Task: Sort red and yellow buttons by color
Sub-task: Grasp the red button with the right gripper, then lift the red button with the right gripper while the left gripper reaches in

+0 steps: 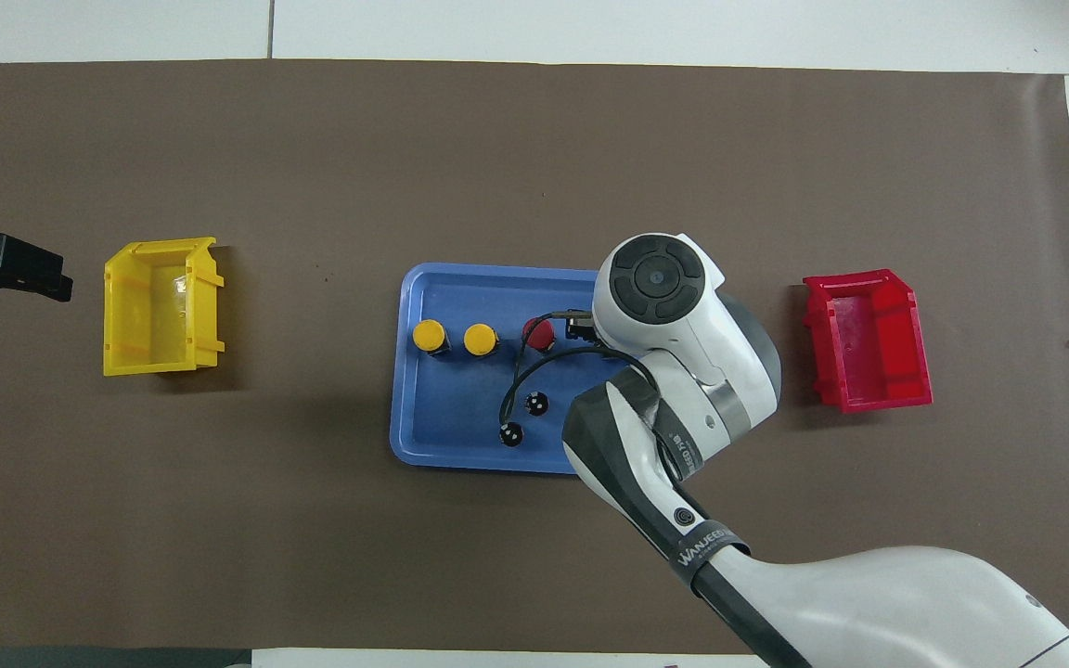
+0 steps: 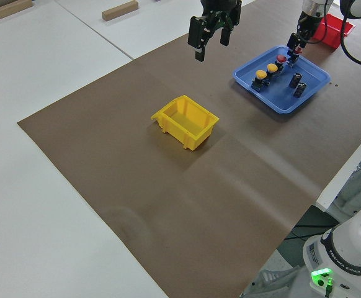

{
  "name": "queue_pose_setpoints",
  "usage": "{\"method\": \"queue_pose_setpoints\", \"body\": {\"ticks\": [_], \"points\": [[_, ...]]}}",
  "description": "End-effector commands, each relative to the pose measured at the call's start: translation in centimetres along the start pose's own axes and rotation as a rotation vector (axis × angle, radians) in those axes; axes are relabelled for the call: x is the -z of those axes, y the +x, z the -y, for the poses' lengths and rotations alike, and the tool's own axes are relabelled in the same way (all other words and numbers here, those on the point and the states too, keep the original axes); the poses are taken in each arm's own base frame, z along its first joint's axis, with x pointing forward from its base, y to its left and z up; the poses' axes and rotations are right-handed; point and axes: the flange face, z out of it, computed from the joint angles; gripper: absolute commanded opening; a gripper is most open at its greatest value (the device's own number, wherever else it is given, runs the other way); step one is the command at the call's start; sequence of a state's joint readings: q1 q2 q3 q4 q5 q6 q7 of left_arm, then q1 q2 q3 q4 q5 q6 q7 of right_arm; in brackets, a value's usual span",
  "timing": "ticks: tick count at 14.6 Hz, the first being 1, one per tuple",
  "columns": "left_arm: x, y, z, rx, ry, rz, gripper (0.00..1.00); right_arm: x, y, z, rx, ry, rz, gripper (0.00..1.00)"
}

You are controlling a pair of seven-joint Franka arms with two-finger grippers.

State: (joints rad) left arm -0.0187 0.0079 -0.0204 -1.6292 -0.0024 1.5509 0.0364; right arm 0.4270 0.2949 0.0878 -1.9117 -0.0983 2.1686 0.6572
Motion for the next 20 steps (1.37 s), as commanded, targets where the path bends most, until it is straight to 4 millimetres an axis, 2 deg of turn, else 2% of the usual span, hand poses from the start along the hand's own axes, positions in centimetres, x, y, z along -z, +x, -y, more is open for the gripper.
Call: {"method": "queue_pose_setpoints", "body": {"ticks": [1,4,5,7,8,10,11,12,13,14,16,18,19,20], "points": [[0.1,-0.8,0.1,-0.003,-0.002,0.007,1.00,0.5,-0.6,-0.4,0.038,0.005,-0.022,0.77],[0.2,-0.9,0.0,0.003,-0.004,0.007,1.00,0.5,-0.7,-0.3,0.039,0.006,-0.022,0.61],[0.2,-0.9,-0.7,-0.009,-0.005,0.007,1.00,0.5,-0.7,-0.3,0.040,0.006,-0.022,0.57],[0.2,-0.9,-3.1,-0.056,0.000,0.008,1.00,0.5,-0.7,-0.2,0.045,0.009,-0.022,0.37],[0.2,-0.9,-3.5,-0.058,0.001,0.006,1.00,0.5,-0.6,-0.1,0.046,0.011,-0.022,0.31],[0.1,-0.9,-4.9,-0.084,0.003,0.009,1.00,1.0,-0.4,0.0,0.045,0.014,-0.028,0.25],[0.3,-0.9,-5.1,-0.067,0.003,0.003,1.00,1.5,-0.1,0.1,0.045,0.017,-0.033,0.25],[0.1,-0.7,-6.2,0.005,0.004,-0.014,1.00,2.5,0.5,-0.1,0.053,0.019,-0.037,0.25],[-0.3,-0.5,-9.3,0.052,0.000,-0.060,1.00,3.8,1.1,-0.6,0.064,0.016,-0.034,0.25],[-1.2,-0.5,-11.7,0.100,-0.008,-0.096,1.00,5.8,1.8,-1.5,0.068,0.014,-0.032,0.25],[-4.2,-0.9,-17.2,0.136,-0.024,-0.135,1.00,9.6,2.8,-5.4,0.090,0.006,-0.038,0.25],[-7.7,-1.2,-21.6,0.188,-0.041,-0.150,1.00,12.6,3.5,-11.6,0.134,-0.015,-0.016,0.25],[-10.6,-1.2,-24.3,0.190,-0.040,-0.140,0.95,13.4,3.5,-14.0,0.150,-0.026,0.010,0.25],[-12.5,-1.1,-25.4,0.196,-0.039,-0.133,0.90,13.7,3.4,-16.4,0.159,-0.033,0.029,0.25]]}}
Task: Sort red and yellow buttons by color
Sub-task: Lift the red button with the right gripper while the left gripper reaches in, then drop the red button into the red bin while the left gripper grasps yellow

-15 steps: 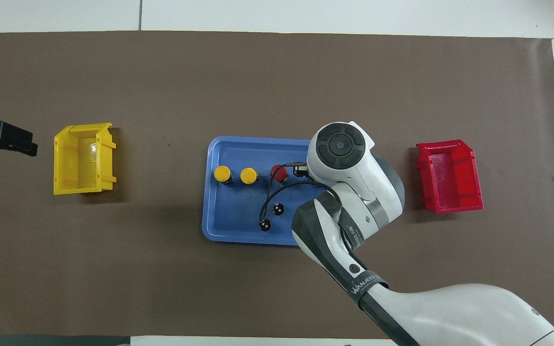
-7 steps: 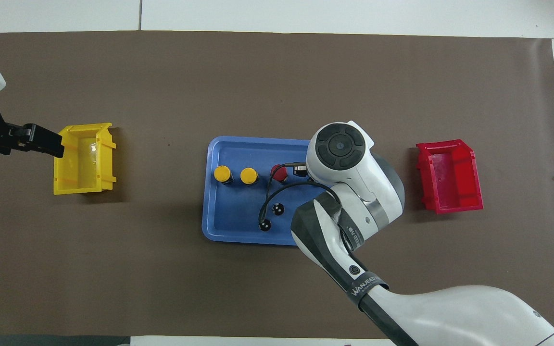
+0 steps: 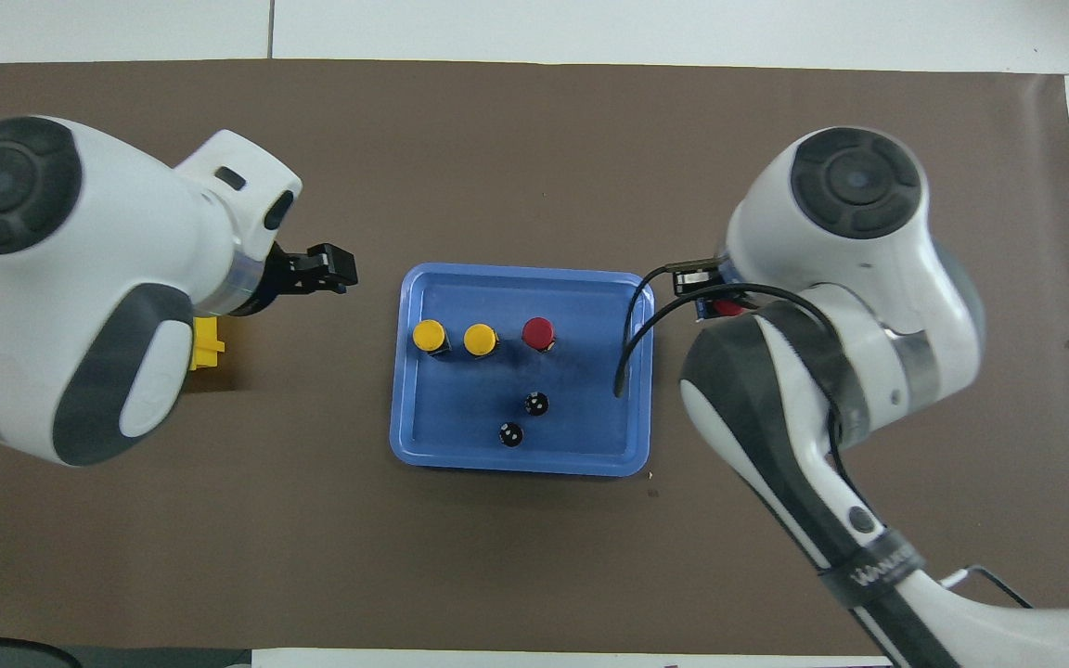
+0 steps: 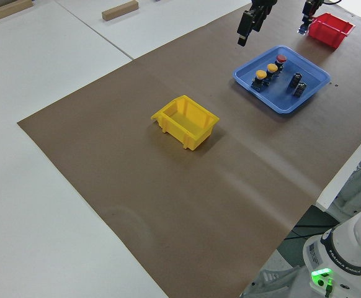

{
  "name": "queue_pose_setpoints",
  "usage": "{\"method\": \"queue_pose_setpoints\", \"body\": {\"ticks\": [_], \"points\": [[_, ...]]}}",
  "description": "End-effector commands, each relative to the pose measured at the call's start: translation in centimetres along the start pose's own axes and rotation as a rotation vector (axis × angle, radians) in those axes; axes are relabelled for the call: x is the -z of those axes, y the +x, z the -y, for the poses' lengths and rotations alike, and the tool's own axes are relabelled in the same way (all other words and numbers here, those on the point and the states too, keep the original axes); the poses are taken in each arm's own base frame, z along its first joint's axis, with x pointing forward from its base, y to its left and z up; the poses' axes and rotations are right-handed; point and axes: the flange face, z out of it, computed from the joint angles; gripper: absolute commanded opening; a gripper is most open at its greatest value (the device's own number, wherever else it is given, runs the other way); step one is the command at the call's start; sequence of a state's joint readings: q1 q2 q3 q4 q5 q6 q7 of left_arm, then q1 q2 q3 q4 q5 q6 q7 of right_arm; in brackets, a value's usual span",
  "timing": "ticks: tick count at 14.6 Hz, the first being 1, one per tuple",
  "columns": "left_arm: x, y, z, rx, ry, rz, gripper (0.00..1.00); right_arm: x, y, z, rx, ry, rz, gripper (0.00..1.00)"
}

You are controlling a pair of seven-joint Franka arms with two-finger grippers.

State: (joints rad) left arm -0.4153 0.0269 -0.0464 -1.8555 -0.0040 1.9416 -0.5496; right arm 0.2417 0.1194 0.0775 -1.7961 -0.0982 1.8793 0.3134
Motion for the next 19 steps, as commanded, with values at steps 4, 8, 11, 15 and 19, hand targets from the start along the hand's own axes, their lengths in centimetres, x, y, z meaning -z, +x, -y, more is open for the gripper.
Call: {"method": "queue_pose_setpoints", "body": {"ticks": [4,8,11,15,19], "points": [[-9.5,-2.6,-4.4,0.040,0.006,0.024,0.84,-0.9,-1.8,-10.3,0.054,-0.007,0.038,0.25],[-12.5,-3.1,-6.6,0.027,-0.008,0.012,0.84,-3.6,-3.2,-15.8,0.061,-0.013,0.037,0.25],[-13.9,-4.0,-8.1,0.010,-0.007,0.017,0.83,-7.4,-5.8,-16.2,0.078,-0.014,-0.025,0.25],[-14.5,-3.9,-8.1,0.019,-0.002,0.023,0.47,-9.0,-7.4,-17.3,0.109,-0.015,0.002,0.24],[-13.4,-3.8,-8.3,0.055,0.016,0.044,0.02,-10.9,-8.4,-20.2,0.135,-0.028,0.007,0.24]]}}
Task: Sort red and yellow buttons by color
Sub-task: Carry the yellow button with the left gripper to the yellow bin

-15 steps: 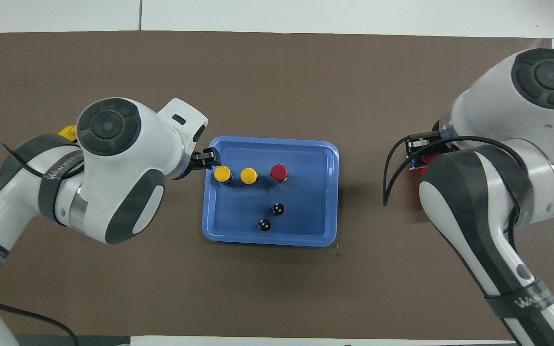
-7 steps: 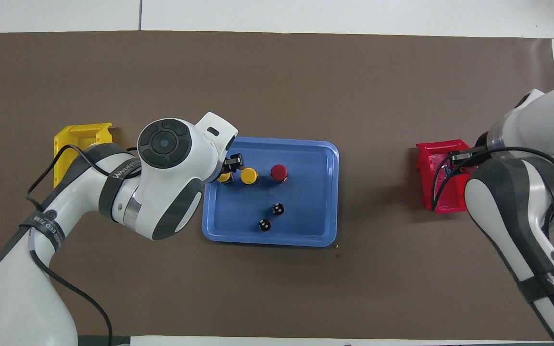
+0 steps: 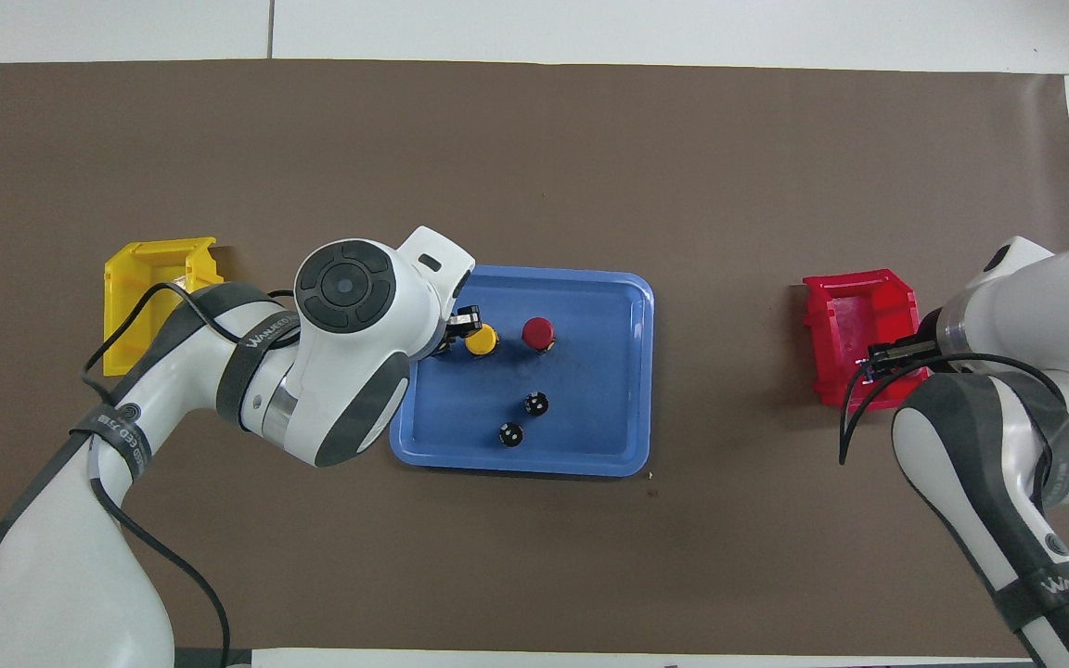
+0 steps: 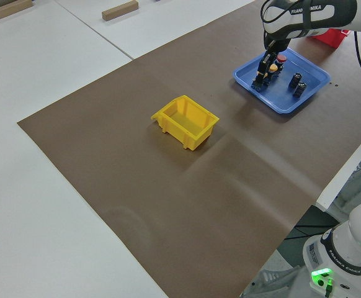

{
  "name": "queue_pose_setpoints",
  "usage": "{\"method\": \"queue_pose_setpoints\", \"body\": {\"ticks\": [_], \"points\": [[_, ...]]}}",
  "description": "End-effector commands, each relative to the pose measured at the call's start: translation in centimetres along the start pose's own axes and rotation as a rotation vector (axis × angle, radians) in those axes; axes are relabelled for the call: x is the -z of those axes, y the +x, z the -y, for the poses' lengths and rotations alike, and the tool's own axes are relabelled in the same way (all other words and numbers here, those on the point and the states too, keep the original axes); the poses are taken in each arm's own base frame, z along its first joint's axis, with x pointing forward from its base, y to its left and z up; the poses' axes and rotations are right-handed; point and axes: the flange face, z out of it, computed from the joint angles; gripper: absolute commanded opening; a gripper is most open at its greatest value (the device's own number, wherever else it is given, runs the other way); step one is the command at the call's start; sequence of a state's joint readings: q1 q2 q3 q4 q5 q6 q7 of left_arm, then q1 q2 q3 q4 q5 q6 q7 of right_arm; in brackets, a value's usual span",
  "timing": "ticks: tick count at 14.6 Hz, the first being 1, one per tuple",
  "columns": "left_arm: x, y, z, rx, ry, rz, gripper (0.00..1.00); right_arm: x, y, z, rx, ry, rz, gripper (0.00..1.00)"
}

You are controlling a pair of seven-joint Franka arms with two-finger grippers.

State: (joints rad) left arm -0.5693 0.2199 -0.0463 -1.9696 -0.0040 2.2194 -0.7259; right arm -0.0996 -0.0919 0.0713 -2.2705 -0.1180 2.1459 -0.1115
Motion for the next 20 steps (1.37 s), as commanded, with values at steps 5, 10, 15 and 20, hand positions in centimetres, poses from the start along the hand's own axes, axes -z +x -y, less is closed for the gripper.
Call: {"method": "queue_pose_setpoints", "body": {"ticks": [5,10,15,20], "points": [[12.3,4.5,6.6,0.042,0.057,0.074,0.02,-3.2,-1.0,0.0,0.007,-0.013,-0.047,0.22],[13.3,8.9,25.5,-0.108,0.047,0.150,0.02,-4.0,-0.5,1.9,-0.002,-0.008,-0.054,0.21],[9.4,9.2,33.2,-0.117,0.024,0.065,0.02,-4.3,-0.8,1.3,-0.005,-0.008,-0.049,0.22],[5.0,8.0,32.8,-0.128,0.024,0.055,0.02,-5.4,-1.8,1.1,-0.009,-0.006,-0.044,0.35]]}}
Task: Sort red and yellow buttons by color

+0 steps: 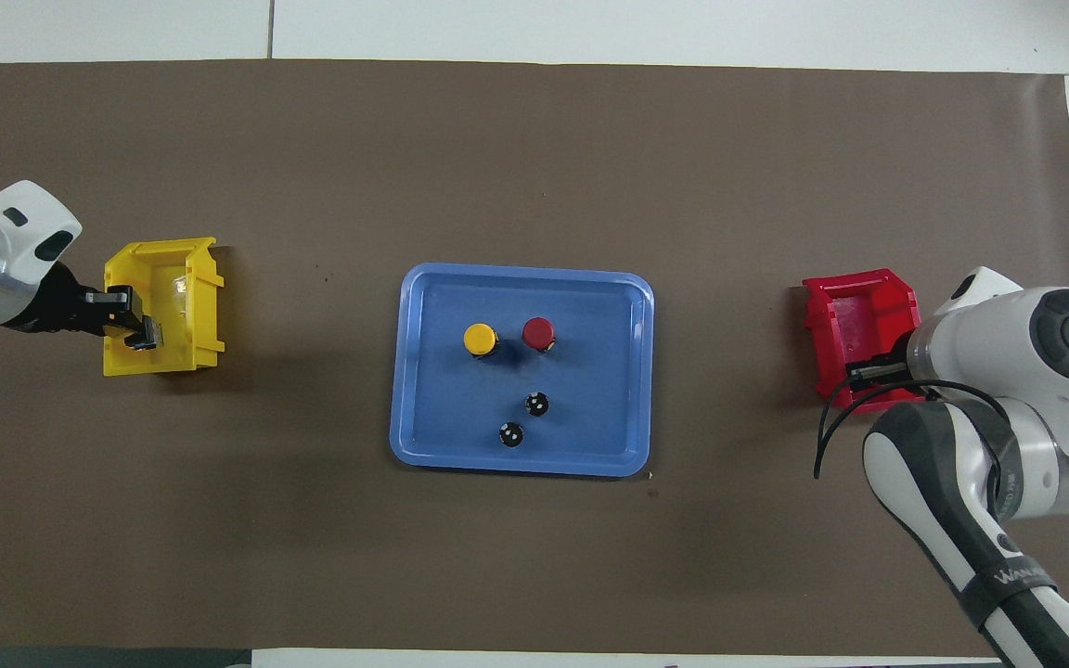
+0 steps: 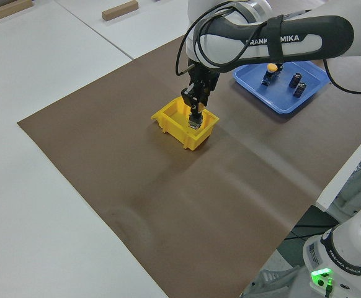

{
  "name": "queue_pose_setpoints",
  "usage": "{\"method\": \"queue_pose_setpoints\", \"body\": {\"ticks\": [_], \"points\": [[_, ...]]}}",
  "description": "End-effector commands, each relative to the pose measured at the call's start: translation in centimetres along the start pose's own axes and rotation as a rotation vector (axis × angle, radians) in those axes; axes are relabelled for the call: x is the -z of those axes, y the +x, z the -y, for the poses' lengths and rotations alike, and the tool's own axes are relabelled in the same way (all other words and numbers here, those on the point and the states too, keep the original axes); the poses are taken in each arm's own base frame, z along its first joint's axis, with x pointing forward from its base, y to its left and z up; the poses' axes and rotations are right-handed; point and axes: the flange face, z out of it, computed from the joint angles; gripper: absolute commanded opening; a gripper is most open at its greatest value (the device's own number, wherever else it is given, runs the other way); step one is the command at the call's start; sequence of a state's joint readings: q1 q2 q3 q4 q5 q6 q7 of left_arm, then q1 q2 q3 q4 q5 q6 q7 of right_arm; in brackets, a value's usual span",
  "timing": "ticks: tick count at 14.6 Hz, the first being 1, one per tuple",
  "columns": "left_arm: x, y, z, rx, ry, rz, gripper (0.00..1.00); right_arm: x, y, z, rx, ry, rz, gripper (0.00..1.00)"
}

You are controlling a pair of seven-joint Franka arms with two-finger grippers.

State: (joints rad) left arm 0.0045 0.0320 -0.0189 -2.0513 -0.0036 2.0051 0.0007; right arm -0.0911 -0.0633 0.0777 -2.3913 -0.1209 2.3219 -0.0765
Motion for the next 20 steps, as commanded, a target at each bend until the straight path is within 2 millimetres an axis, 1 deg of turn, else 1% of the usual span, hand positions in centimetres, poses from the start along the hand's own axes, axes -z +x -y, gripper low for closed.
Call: {"method": "queue_pose_setpoints", "body": {"ticks": [1,2,3,4,5,6,7,8,9,10,11,12,13,14,15,16,17,18,19,20], "points": [[-2.2,-1.1,-0.3,-0.003,-0.004,-0.060,0.02,-0.3,-0.8,-0.7,-0.006,-0.013,-0.013,0.43],[-2.9,-1.1,-0.1,0.000,-0.004,-0.070,0.02,-0.3,-0.9,-0.7,-0.005,-0.013,-0.010,0.46],[-3.7,-0.8,0.1,0.003,-0.004,-0.067,0.02,-0.2,-0.8,-0.7,-0.003,-0.014,-0.011,0.48],[-4.1,-0.5,0.3,0.005,-0.004,-0.074,0.02,0.0,-0.7,-0.8,0.012,-0.029,-0.006,0.48],[-4.5,-0.2,0.5,0.003,-0.004,-0.084,0.02,0.1,-0.6,-0.9,0.022,-0.042,0.001,0.53],[-4.7,-0.1,0.5,0.000,-0.004,-0.090,0.02,0.7,-0.1,-1.0,0.021,-0.045,-0.002,0.65],[-4.9,-0.1,0.5,0.002,-0.004,-0.089,0.15,1.5,0.6,-0.9,0.024,-0.048,0.004,0.66],[-4.8,-0.1,0.5,0.002,-0.004,-0.086,0.53,2.5,1.4,-0.7,0.022,-0.050,0.017,0.66],[-4.6,0.0,0.5,0.002,-0.004,-0.081,0.67,3.9,2.2,-0.8,0.021,-0.054,0.021,0.66],[-4.1,0.2,0.5,0.002,-0.004,-0.078,0.69,5.2,2.9,-1.1,0.015,-0.057,0.023,0.66],[-3.2,0.4,0.6,0.003,-0.005,-0.071,0.70,6.9,3.8,-1.3,0.009,-0.057,0.017,0.66],[-2.0,0.7,0.6,0.003,-0.005,-0.057,0.70,8.6,4.7,-0.7,0.014,-0.052,0.011,0.66],[-0.4,1.0,0.6,0.002,-0.005,-0.045,0.70,10.6,6.0,0.8,0.019,-0.033,0.007,0.66],[1.5,1.3,0.8,0.005,-0.006,-0.028,0.70,12.6,7.5,2.3,-0.017,0.006,-0.005,0.66],[3.9,1.4,1.1,0.010,-0.007,-0.008,0.70,14.2,9.2,4.5,-0.063,0.049,-0.020,0.66],[6.4,1.4,1.4,0.016,-0.008,0.001,0.74,15.6,10.5,7.5,-0.099,0.067,-0.044,0.66],[8.2,1.3,0.6,0.012,-0.007,0.005,0.84,16.7,11.3,9.7,-0.144,0.075,-0.072,0.66],[9.1,1.1,-1.7,-0.001,-0.005,0.005,0.88,17.3,11.8,12.9,-0.176,0.086,-0.088,0.65],[8.6,0.8,-6.1,0.017,0.002,0.004,0.92,18.5,12.2,16.5,-0.209,0.100,-0.110,0.65],[8.3,0.0,-9.8,0.065,0.007,-0.004,0.97,18.5,13.2,20.4,-0.243,0.108,-0.115,0.63]]}}
